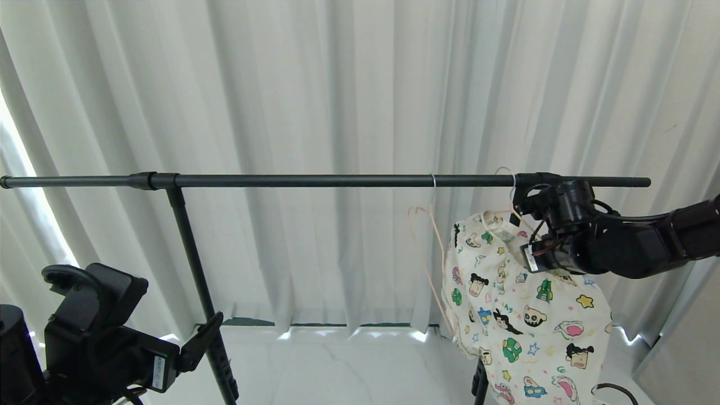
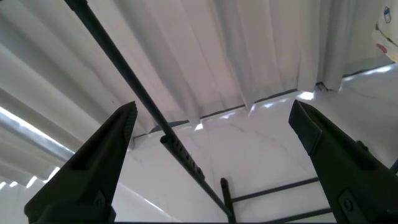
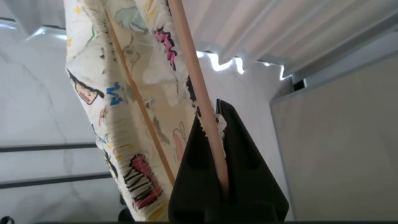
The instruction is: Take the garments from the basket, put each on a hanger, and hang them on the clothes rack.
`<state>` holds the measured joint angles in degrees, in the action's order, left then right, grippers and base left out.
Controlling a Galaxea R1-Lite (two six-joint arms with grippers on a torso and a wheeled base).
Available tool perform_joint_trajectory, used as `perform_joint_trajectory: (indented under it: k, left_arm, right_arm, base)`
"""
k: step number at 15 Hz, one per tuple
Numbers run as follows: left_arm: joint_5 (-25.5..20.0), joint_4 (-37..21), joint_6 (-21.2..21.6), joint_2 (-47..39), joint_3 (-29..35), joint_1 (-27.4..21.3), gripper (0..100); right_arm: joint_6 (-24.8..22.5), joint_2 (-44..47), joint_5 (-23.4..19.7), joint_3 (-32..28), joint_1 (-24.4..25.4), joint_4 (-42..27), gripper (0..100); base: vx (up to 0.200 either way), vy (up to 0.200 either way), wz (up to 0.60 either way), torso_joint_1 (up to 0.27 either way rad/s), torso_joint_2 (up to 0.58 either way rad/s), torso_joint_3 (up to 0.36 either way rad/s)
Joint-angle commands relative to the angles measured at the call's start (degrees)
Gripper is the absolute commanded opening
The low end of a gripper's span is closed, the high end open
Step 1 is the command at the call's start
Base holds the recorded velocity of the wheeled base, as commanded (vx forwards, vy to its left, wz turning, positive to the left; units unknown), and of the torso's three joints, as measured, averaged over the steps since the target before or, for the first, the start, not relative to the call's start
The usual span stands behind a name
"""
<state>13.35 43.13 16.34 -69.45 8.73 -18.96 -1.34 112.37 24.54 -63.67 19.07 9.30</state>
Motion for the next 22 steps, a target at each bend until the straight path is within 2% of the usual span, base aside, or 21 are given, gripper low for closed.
perform_joint_trajectory:
  k: [1,6,7,9,10,12,13,14,16,17,19,20,22]
  left_arm:
    - [0.01,0.02,0.01,-0.42,0.06,-0.03,100]
    - [0.01,0.02,0.01,-0.34,-0.03,-0.03,100]
    - [0.01,0.02,0.01,-0.34,-0.03,-0.03,100]
    - [0.01,0.02,0.01,-0.25,-0.12,-0.03,100]
    - [0.01,0.02,0.01,-0.25,-0.12,-0.03,100]
    - [0.10,0.02,-0.08,-0.07,-0.29,-0.03,100]
    - [0.10,0.02,-0.08,-0.07,-0.29,-0.03,100]
    - [0.10,0.02,-0.08,0.10,-0.29,-0.03,100]
    - [0.45,0.02,-0.08,0.37,-0.38,0.06,100]
    - [0.54,0.02,-0.08,0.72,-0.47,0.15,100]
    - [0.54,0.02,-0.08,1.51,-0.64,0.24,100]
    - [0.71,0.02,-0.08,1.60,-0.82,0.24,100]
    - [4.14,0.02,-0.08,1.60,-1.26,0.24,100]
  right_arm:
    - [0.02,0.39,-0.02,0.04,0.01,0.01,0]
    - [0.02,0.39,-0.02,-0.05,0.01,0.01,0]
    - [0.02,0.30,-0.02,-0.05,0.09,0.01,100]
    - [0.81,-1.19,-0.02,-0.23,0.62,0.10,100]
    - [2.13,-3.30,-0.02,-0.14,2.56,-0.25,100]
    - [2.66,-8.93,-0.02,-0.05,4.49,-3.94,100]
    - [2.66,-8.93,-0.02,-0.05,4.49,-3.94,100]
    - [4.15,-15.17,-0.02,0.04,4.75,-8.25,100]
    - [4.07,-21.58,0.16,1.53,4.22,-15.54,100]
    - [3.27,-25.19,1.21,3.38,4.22,-19.50,100]
    - [0.02,-31.34,3.32,9.09,3.17,-21.25,100]
    - [-2.26,-33.97,3.41,12.08,0.80,-21.17,100]
    - [-6.04,-37.49,3.41,15.51,-3.77,-20.73,100]
  base:
    - [0.000,0.000,0.00,0.000,0.00,0.000]
    - [0.000,0.000,0.00,0.000,0.00,0.000]
    - [0.000,0.000,0.00,0.000,0.00,0.000]
    - [0.000,0.000,0.00,0.000,0.00,0.000]
    - [0.000,0.000,0.00,0.000,0.00,0.000]
    - [0.000,0.000,0.00,0.000,0.00,0.000]
    - [0.000,0.000,0.00,0.000,0.00,0.000]
    - [0.000,0.000,0.00,0.000,0.00,0.000]
    - [0.000,0.000,0.00,0.000,0.00,0.000]
    - [0.000,0.000,0.00,0.000,0.00,0.000]
    - [0.000,0.000,0.00,0.000,0.00,0.000]
    - [0.000,0.000,0.00,0.000,0.00,0.000]
    - [0.000,0.000,0.00,0.000,0.00,0.000]
